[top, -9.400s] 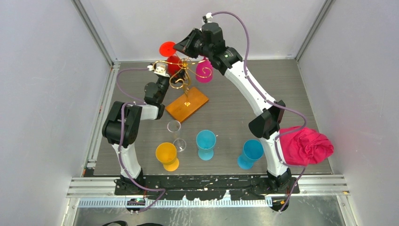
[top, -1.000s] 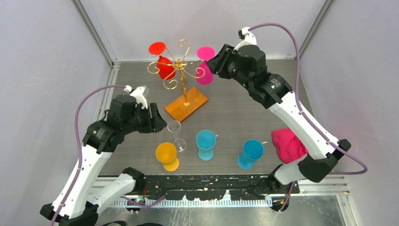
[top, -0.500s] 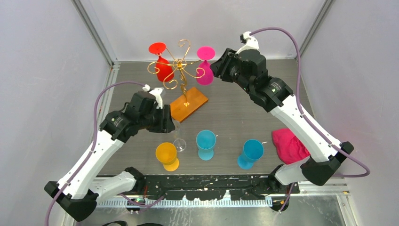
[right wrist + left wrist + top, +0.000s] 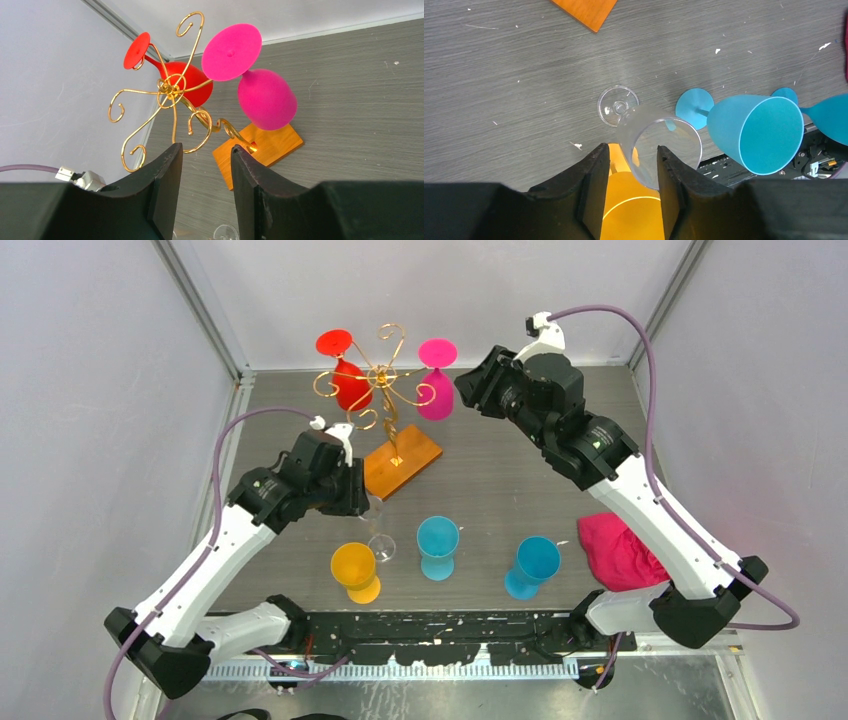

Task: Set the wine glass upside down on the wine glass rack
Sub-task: Pick up the wine glass at the center of the board.

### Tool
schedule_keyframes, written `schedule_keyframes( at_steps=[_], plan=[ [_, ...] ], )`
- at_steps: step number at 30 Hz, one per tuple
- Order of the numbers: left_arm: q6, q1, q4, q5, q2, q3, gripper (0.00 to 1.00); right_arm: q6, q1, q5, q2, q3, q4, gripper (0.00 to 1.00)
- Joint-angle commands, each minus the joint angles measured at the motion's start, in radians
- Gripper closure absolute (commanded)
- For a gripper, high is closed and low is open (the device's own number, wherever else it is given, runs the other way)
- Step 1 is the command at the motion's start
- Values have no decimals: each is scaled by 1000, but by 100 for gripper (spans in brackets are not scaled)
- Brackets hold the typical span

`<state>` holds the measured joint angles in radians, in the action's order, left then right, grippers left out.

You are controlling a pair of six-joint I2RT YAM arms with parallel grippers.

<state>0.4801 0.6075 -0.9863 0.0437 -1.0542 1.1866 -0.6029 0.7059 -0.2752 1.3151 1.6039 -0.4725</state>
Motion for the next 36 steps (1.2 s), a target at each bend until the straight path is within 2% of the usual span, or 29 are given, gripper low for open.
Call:
schedule_keyframes(
  at_steps=[1, 16, 20, 28, 36],
  plan=[
    [-22, 5, 34, 17, -8, 1, 61, 11, 5, -23, -35, -11, 52, 53],
    [-23, 5, 57, 1, -42, -42, 86, 12, 5, -56, -79, -63, 63, 52],
    [-21, 5, 65, 0, -40, -48, 99, 11, 4, -61, -92, -73, 67, 52],
    [-10, 7, 49, 27, 8, -30, 99, 5, 4, -59, -93, -82, 76, 52],
    [9, 6, 29, 122, 93, -37, 99, 5, 5, -59, -96, -82, 74, 52]
  ],
)
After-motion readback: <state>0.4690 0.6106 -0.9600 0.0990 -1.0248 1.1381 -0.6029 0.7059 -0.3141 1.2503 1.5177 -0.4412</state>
